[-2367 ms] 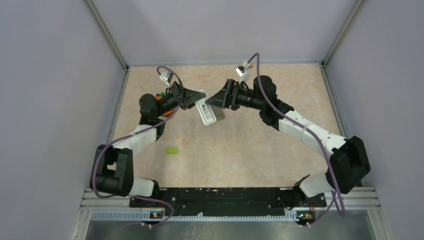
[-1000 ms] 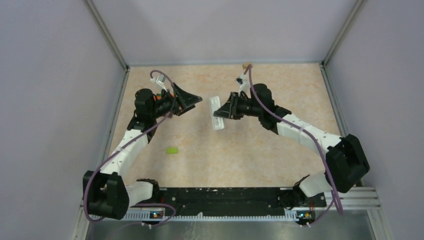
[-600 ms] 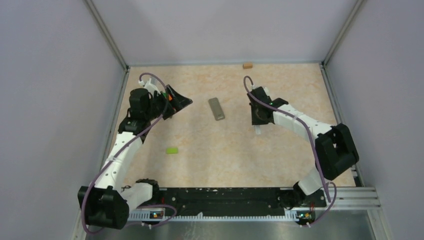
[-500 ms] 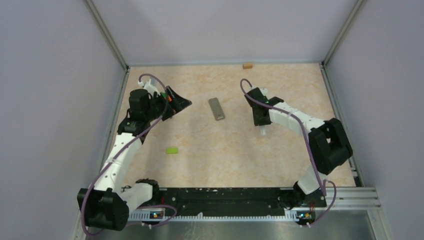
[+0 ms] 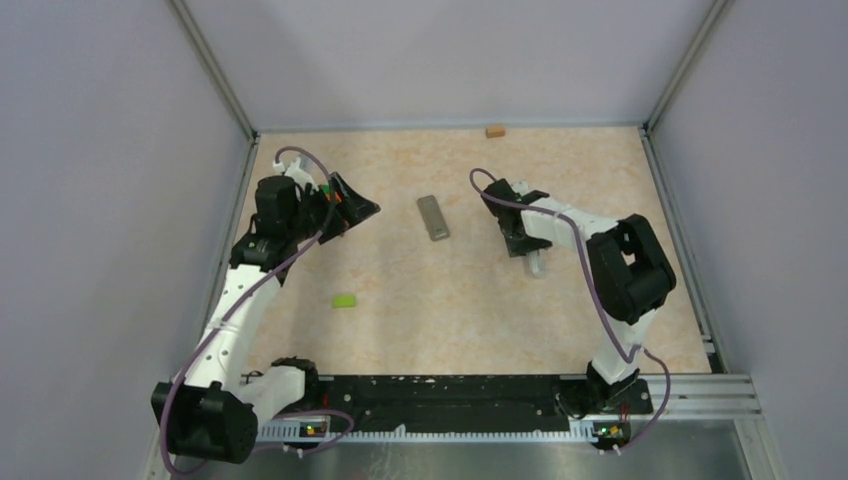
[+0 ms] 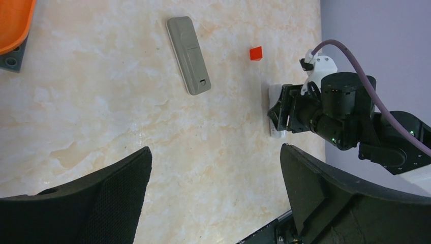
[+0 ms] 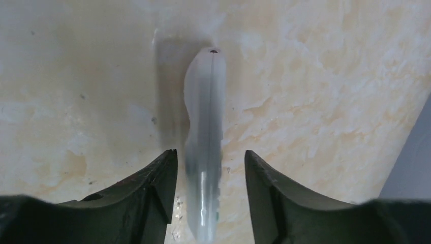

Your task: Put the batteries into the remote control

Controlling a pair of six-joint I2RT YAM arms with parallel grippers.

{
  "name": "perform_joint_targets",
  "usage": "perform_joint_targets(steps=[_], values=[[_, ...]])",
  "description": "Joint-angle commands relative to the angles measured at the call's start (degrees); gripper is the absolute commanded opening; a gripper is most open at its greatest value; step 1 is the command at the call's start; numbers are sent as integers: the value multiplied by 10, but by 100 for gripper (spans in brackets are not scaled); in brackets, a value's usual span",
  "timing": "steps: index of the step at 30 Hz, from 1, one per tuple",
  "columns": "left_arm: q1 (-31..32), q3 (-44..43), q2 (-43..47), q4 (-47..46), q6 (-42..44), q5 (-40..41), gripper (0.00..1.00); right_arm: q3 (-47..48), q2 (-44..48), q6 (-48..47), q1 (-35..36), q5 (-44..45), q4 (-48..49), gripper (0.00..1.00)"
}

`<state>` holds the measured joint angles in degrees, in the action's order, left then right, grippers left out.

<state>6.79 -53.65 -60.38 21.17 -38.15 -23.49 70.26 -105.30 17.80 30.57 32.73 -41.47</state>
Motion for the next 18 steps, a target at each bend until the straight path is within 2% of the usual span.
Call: perform_joint_targets(steps=[1,5,10,15,17,18], values=[[-1,-43,4,11,8,-10,99,18,28,-2,-6,-61,16,57],[-3,-75,-17,50,14,-16,99,6,86,-3,-7,-144,38,67],[-5,-121,-36,117,34,19,99,-7,186,13,-23,-168,51,69],[-4,-167,-19,171,78,86,99,-61,354,41,-51,-99,75,75],[-5,-175,5,177,93,115,99,-74,420,48,-57,-52,62,94],[-5,-174,20,178,97,130,99,-75,450,50,-58,-27,55,96]])
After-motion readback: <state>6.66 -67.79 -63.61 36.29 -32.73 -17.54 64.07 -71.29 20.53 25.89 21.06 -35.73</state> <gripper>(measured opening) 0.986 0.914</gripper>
